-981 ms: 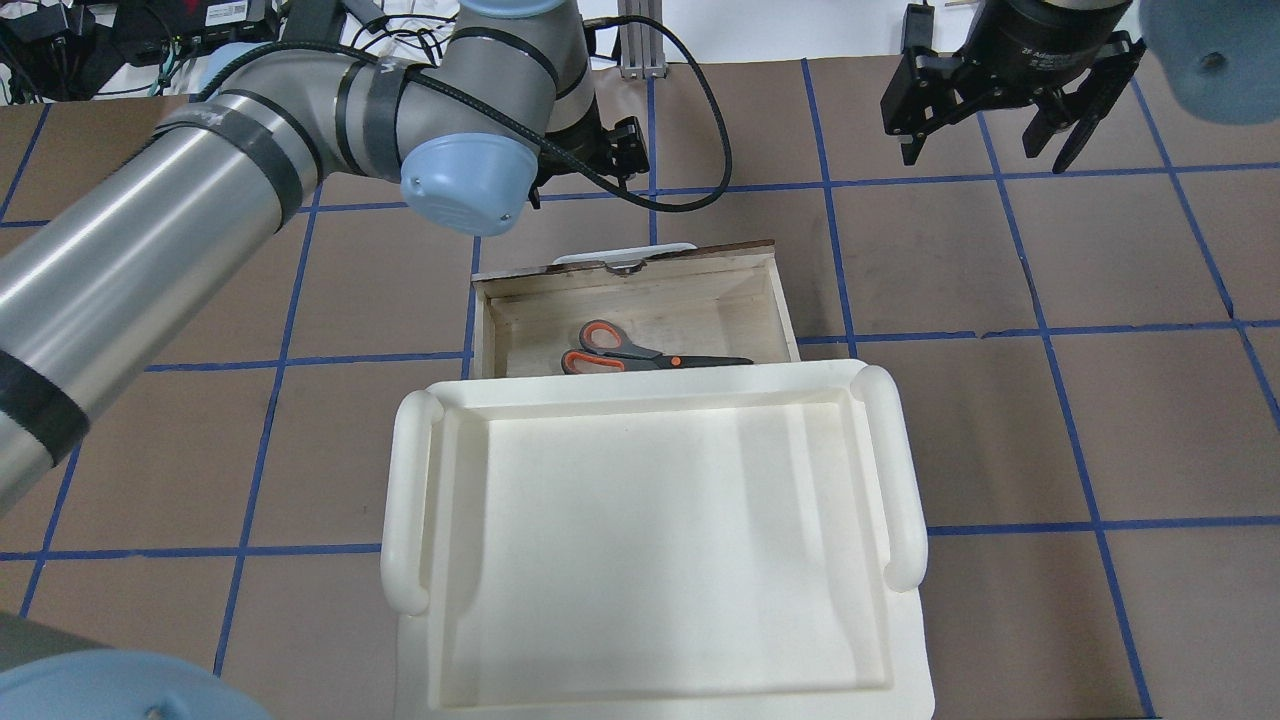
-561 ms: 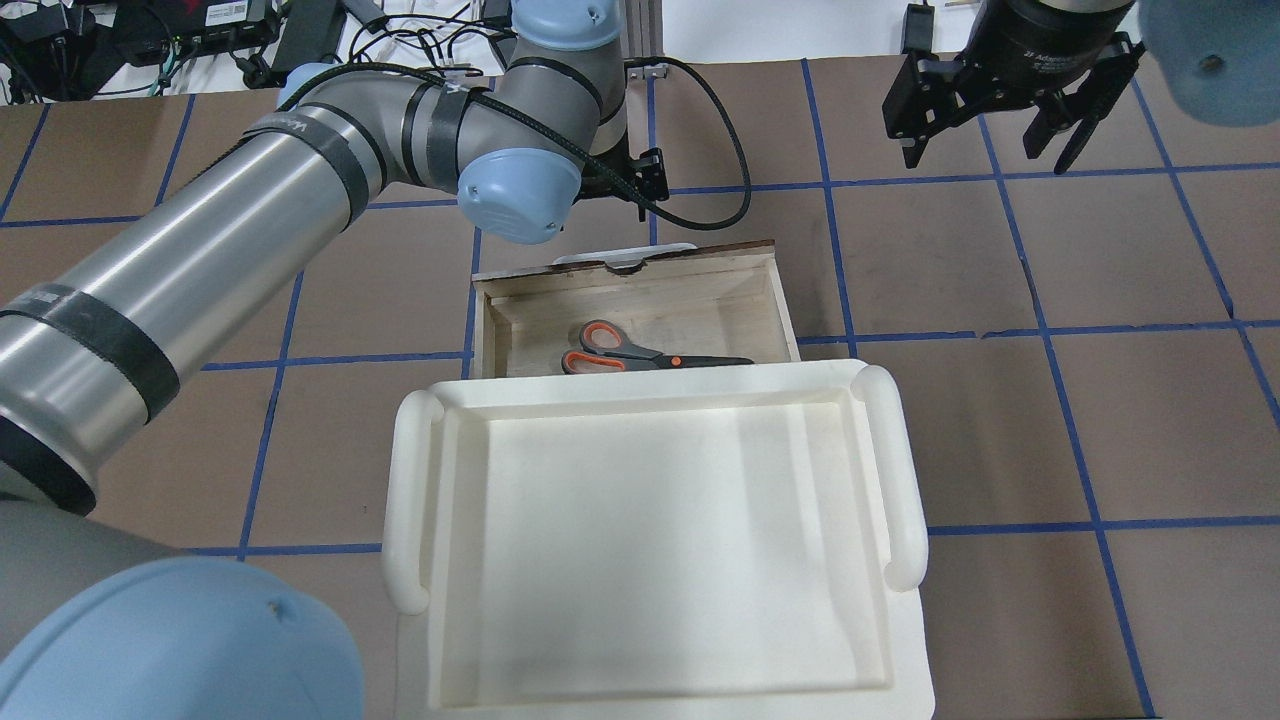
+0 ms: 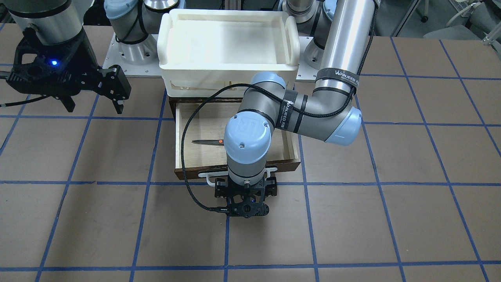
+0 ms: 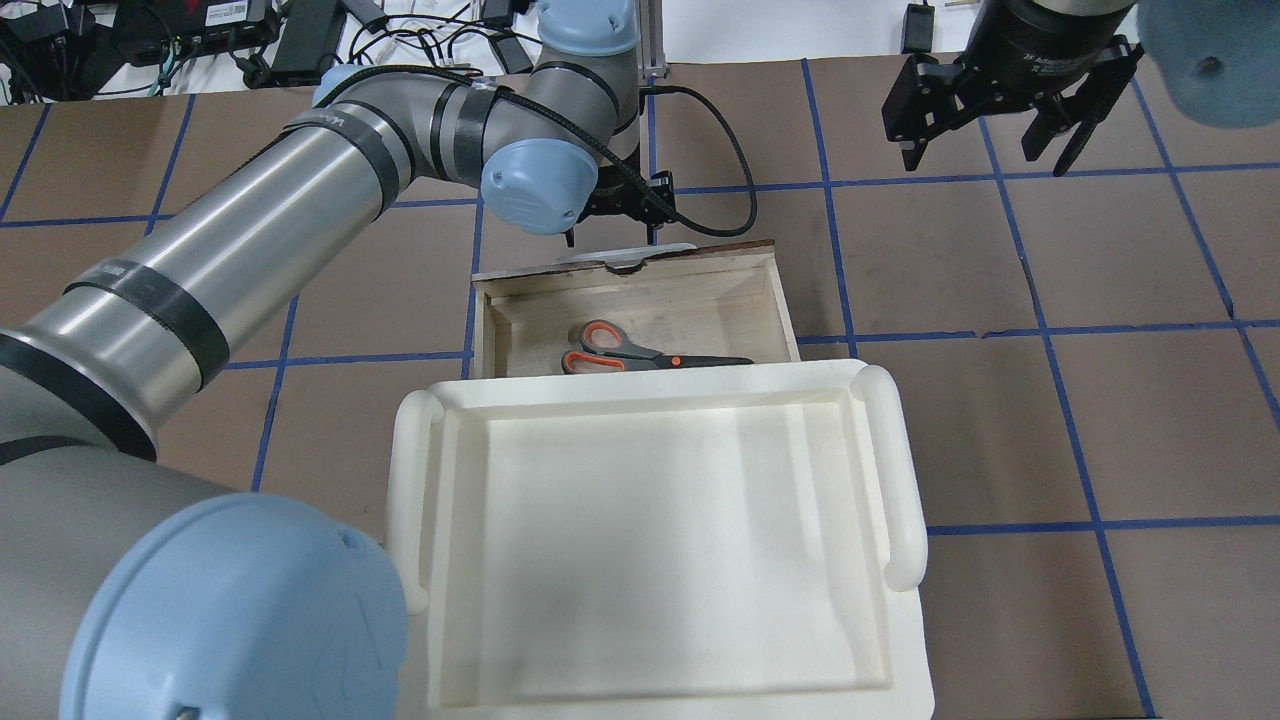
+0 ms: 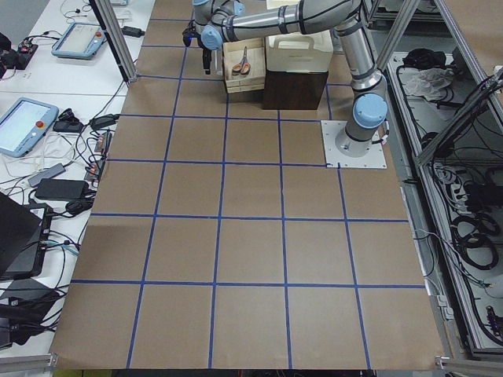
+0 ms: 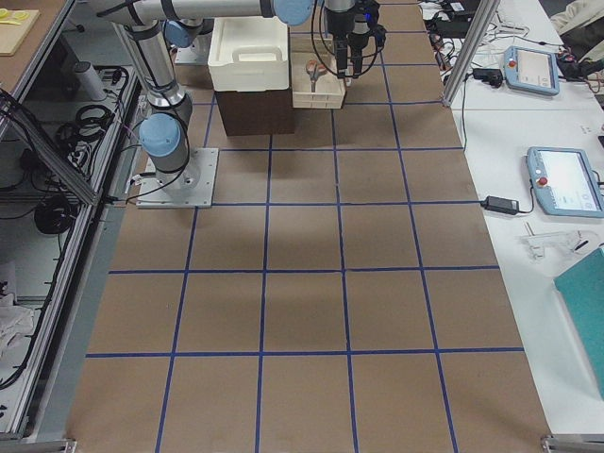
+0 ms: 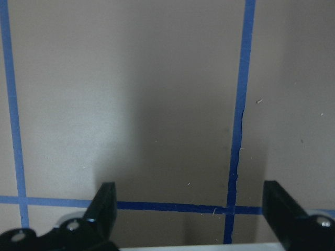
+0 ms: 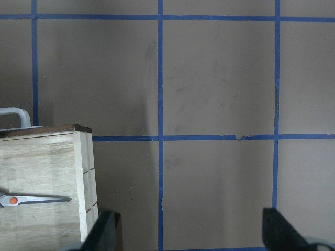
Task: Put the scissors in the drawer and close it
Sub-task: 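Bring the left gripper down behind the drawer's far edge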
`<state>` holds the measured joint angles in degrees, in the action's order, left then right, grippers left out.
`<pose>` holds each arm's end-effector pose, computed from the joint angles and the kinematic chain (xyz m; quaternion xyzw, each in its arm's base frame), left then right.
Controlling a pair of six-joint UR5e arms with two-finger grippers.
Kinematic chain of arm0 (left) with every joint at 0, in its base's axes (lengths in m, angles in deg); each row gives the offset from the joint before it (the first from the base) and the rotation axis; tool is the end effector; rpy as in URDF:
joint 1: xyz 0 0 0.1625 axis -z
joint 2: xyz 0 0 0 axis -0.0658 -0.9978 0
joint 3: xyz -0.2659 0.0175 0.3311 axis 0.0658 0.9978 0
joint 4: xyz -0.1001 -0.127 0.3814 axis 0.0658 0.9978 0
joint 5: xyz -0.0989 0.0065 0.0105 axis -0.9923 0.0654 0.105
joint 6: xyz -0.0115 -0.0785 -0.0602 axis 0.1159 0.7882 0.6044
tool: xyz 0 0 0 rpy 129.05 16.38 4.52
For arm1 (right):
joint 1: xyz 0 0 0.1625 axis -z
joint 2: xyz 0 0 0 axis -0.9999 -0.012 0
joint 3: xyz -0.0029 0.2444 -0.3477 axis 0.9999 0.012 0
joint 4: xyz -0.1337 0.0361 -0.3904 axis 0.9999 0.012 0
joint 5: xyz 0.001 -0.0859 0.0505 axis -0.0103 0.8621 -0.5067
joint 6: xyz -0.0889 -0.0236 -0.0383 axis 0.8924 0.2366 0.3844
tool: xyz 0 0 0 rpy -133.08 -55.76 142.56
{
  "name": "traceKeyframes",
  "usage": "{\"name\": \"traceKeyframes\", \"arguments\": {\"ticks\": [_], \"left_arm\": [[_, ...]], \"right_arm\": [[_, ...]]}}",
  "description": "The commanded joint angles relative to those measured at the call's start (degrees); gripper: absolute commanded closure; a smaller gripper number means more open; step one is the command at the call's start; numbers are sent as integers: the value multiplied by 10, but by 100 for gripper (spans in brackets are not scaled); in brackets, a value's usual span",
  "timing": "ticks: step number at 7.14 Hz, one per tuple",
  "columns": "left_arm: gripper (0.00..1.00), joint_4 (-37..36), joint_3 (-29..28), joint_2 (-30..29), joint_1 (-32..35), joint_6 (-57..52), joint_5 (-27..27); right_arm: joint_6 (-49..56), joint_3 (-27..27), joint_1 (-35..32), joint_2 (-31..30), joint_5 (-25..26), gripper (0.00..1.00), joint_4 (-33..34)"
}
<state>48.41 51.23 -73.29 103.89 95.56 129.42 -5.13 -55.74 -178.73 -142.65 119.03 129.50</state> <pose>-0.3386 -0.6352 0.2745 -0.0093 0.9998 -0.0141 0.0137 0.1236 -0.5193 0.5151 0.0088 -0.9984 0.0516 0.0233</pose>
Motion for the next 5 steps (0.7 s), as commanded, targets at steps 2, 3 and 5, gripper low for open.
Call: {"name": "traceKeyframes", "arguments": {"ticks": [2, 3, 5], "left_arm": [[0, 1, -9, -16, 0, 26, -38], [0, 11, -9, -15, 0, 31, -40], [0, 50, -9, -14, 0, 30, -37]], "right_arm": [[16, 0, 0, 0, 1, 0, 1], [15, 0, 0, 0, 1, 0, 1], [16, 0, 0, 0, 2, 0, 2]]}}
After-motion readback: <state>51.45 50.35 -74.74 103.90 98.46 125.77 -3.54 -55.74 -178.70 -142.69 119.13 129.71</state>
